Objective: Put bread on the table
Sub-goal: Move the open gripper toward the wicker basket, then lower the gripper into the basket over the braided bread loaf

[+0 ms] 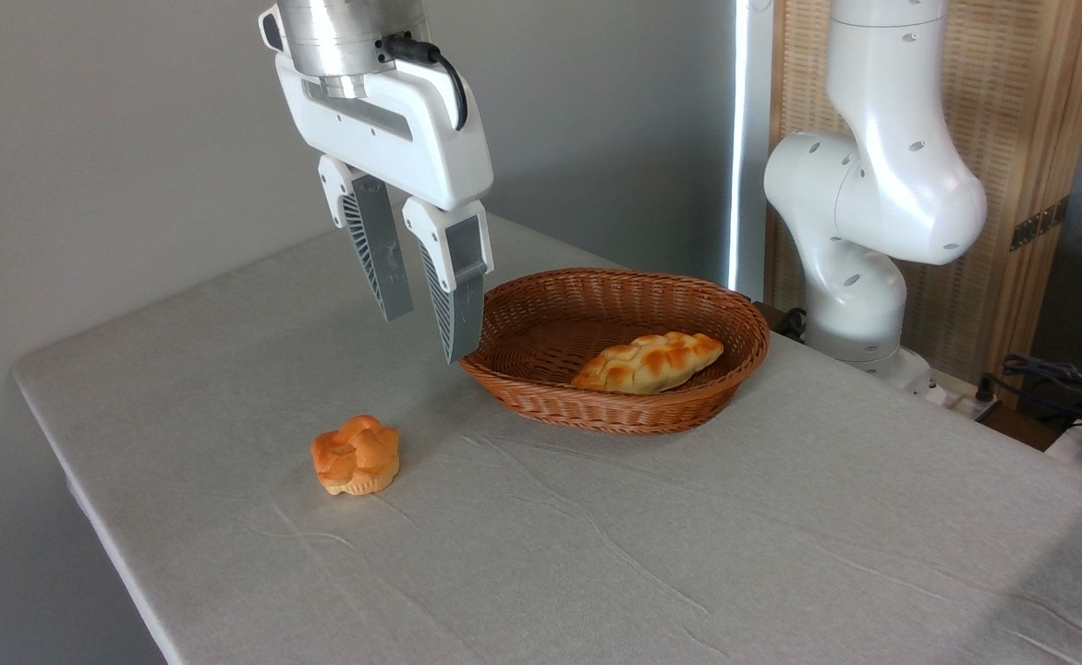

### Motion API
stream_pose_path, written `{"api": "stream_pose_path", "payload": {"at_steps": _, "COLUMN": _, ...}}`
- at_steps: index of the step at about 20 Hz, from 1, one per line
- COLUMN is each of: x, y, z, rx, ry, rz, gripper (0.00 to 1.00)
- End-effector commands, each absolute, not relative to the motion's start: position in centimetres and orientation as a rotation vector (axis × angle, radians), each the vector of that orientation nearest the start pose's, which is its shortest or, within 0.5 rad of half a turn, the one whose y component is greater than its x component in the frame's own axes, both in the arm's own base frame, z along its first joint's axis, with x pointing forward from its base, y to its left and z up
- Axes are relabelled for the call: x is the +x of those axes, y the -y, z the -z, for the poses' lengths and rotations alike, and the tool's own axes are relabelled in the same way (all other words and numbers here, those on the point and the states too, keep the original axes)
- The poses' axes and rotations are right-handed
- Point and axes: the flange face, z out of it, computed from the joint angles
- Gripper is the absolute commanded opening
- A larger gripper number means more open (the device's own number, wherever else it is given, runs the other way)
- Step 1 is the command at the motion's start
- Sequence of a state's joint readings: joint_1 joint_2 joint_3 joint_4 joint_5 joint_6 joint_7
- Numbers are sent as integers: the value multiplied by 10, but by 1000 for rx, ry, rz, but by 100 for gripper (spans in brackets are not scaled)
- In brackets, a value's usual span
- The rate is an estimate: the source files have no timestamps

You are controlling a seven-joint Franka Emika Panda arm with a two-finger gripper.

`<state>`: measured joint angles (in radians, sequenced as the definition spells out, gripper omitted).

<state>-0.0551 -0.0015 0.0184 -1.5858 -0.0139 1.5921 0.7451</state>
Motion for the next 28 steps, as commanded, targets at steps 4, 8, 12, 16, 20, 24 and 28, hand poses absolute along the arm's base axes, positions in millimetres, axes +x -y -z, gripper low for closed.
{"api": "stream_pose_path", "payload": {"at_steps": 4, "x": 551, "y": 22, "z": -625, "rx": -2920, "ry": -1199, "rz": 4, "gripper": 100}}
{"api": "stream_pose_path", "payload": {"at_steps": 8, "x": 551, "y": 20, "z": -627, "rx": -2921, "ry": -1197, "rz": 12, "gripper": 100}}
{"api": "stream_pose_path", "payload": {"at_steps": 12, "x": 549, "y": 20, "z": -630, "rx": -2920, "ry": -1197, "rz": 18, "gripper": 100}}
{"api": "stream_pose_path", "payload": {"at_steps": 16, "x": 548, "y": 20, "z": -631, "rx": -2918, "ry": -1198, "rz": 23, "gripper": 100}}
{"api": "stream_pose_path", "payload": {"at_steps": 20, "x": 535, "y": 20, "z": -626, "rx": -2926, "ry": -1201, "rz": 23, "gripper": 100}}
{"api": "stream_pose_path", "payload": {"at_steps": 24, "x": 505, "y": 28, "z": -609, "rx": -2923, "ry": -1225, "rz": -10, "gripper": 100}}
{"api": "stream_pose_path", "payload": {"at_steps": 28, "x": 459, "y": 38, "z": -591, "rx": -2908, "ry": -1275, "rz": -27, "gripper": 100}}
